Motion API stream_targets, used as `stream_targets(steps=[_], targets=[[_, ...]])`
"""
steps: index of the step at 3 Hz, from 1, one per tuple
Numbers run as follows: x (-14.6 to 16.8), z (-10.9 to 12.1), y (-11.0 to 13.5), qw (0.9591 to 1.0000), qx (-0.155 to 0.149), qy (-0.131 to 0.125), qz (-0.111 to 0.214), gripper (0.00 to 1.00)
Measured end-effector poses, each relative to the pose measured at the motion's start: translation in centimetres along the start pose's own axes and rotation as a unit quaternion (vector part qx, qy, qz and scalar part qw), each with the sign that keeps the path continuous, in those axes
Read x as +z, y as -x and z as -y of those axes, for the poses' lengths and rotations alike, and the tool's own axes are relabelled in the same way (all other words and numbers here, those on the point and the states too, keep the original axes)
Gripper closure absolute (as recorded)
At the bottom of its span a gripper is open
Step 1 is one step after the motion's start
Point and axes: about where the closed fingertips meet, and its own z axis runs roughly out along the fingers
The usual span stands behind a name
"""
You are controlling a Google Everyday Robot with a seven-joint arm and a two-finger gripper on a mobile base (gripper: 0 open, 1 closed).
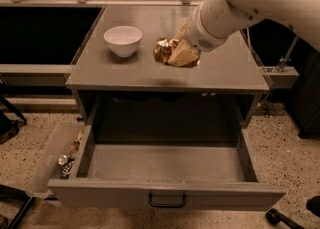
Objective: Pick orange can from top drawer and place on counter
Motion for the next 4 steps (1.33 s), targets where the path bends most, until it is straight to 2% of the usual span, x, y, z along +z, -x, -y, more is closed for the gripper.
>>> stream_targets(steps=[1, 2, 3, 4], targets=[[1.2, 5.8, -3.6, 0.9992, 0.034, -0.022, -0.006, 1.0], [-0.1, 8.6, -3.1, 0.9981, 0.035, -0.049, 0.004, 1.0], [0.2, 9.0, -4.9, 0.9977, 0.054, -0.042, 0.002, 1.0], [2.1, 9.0, -8.9, 0.9957, 0.093, -0.006, -0.003, 1.0]])
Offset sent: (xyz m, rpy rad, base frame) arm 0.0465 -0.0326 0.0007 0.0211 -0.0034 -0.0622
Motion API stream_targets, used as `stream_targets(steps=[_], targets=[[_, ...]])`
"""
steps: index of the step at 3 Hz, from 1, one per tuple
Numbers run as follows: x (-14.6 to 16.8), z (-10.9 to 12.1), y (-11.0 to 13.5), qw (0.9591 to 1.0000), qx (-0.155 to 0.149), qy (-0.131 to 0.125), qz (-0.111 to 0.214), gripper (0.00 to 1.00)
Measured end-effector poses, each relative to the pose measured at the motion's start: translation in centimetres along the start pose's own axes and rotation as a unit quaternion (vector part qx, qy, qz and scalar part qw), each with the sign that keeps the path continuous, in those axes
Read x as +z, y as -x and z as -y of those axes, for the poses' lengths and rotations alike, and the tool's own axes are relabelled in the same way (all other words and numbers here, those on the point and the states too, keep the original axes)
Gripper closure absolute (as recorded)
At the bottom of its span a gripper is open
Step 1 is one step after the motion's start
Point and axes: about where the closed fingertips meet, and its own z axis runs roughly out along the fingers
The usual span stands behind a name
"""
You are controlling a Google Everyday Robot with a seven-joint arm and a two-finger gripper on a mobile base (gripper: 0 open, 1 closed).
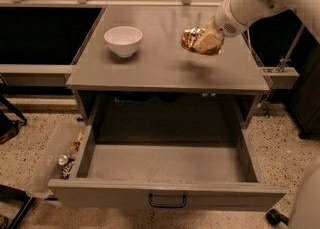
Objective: Pick orange can from top drawer and place on counter
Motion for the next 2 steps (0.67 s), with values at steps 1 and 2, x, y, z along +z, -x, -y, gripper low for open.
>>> stream_targets(steps=[1, 2], targets=[[1.4, 0.2, -2.3, 0.9993, 0.025, 0.026, -0.004, 1.0], [2.3, 0.3, -3.6, 0.9984, 0.039, 0.042, -0.007, 1.0]])
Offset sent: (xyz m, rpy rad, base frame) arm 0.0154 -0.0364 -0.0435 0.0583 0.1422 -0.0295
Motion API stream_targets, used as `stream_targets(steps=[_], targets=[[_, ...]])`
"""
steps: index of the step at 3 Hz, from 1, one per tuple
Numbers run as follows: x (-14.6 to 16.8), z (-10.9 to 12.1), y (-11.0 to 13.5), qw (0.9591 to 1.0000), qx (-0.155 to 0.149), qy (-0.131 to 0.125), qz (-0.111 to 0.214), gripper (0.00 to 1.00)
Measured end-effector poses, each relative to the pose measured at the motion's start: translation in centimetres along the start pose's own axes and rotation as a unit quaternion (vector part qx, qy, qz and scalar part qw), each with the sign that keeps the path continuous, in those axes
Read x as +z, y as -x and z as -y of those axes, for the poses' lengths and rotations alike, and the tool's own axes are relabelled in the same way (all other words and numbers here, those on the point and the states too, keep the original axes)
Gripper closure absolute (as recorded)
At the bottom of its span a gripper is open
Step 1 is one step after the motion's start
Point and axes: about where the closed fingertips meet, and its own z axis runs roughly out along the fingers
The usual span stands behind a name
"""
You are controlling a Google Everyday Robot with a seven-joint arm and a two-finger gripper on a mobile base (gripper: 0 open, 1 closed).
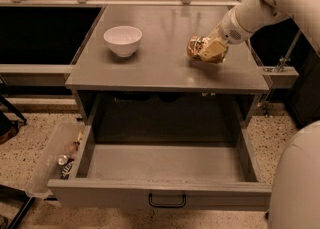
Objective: Pick orange can from top drawer and place on counter
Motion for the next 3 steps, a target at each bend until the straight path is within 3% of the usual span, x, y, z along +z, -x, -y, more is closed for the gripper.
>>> stream_targets(steps=[1, 2, 3], targets=[[0.47, 0.16, -0.69, 0.9999, 0.008, 0.008, -0.001, 1.0], [0.52, 0.16, -0.71, 0.9999, 0.008, 0.009, -0.001, 0.83], [0.52, 0.16, -0.71, 0.9999, 0.008, 0.009, -0.001, 0.6]])
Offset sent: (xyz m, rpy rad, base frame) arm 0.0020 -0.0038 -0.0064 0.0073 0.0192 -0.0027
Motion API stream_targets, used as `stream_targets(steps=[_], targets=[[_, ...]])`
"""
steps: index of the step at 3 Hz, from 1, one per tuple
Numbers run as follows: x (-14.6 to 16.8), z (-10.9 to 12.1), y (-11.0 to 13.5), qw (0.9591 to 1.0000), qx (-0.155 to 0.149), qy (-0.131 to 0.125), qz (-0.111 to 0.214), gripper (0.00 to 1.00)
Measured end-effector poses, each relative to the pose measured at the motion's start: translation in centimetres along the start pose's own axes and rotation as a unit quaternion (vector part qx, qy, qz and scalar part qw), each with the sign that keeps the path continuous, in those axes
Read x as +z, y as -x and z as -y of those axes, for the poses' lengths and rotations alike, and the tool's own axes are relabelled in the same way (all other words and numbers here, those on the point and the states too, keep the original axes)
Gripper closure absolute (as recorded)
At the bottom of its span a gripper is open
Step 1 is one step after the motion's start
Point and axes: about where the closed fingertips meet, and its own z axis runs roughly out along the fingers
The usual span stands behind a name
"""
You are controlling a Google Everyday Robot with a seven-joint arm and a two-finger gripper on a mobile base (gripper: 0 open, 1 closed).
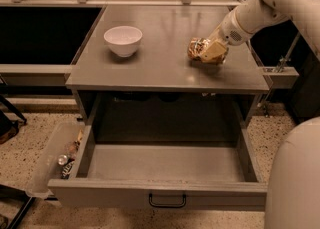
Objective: Pick orange can from top drawer and place on counter
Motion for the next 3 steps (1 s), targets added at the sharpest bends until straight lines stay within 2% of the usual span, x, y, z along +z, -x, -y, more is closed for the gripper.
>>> stream_targets(steps=[2, 3], targets=[[0.0, 0.0, 0.0, 1.0, 0.0, 0.0, 0.0, 0.13], [0.06, -0.02, 0.0, 1.0, 0.0, 0.0, 0.0, 0.0]])
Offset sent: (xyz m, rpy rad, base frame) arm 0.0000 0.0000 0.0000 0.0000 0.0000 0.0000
